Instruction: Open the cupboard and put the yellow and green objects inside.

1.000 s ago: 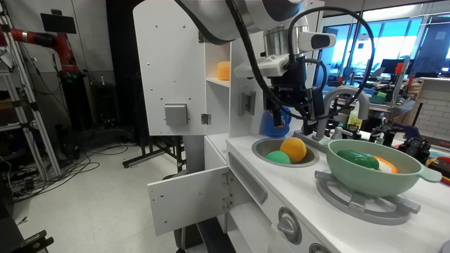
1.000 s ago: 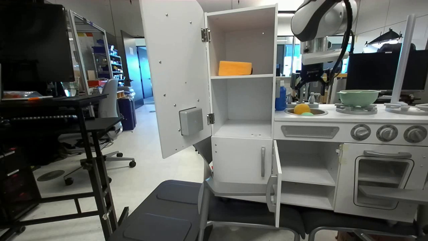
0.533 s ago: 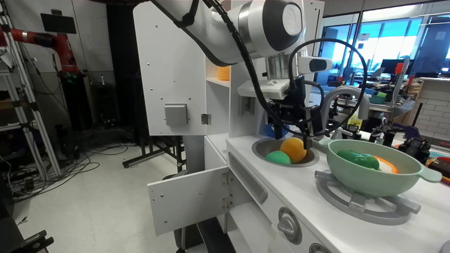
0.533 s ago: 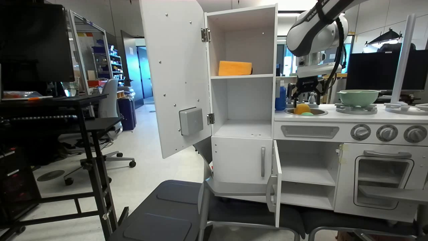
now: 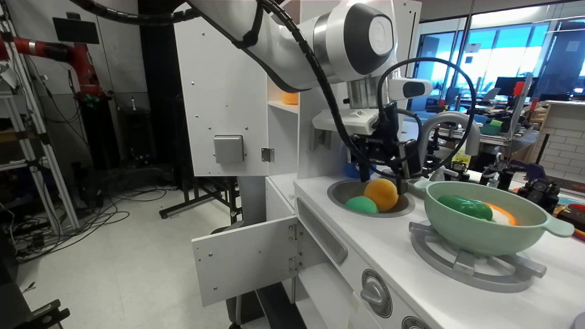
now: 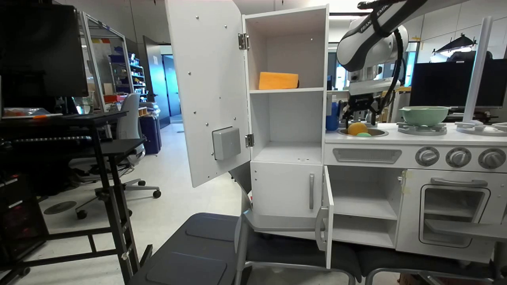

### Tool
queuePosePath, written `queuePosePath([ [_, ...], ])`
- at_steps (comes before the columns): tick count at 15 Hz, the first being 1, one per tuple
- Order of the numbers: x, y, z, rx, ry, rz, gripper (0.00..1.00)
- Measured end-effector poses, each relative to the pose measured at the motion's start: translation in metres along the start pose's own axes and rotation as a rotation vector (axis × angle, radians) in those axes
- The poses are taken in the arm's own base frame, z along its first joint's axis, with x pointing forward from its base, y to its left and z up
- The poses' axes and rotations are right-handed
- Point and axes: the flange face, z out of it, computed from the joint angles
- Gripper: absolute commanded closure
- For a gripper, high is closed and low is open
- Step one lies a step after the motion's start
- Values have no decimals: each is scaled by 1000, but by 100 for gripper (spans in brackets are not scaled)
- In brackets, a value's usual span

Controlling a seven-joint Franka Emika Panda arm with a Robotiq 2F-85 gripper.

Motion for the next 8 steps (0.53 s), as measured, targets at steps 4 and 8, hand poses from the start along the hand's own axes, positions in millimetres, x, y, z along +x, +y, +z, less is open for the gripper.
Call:
queuePosePath([
  [4,0,-1,4,-9,-21,-1,0],
  [8,-2,-3,10,-21,-51,-2,27],
])
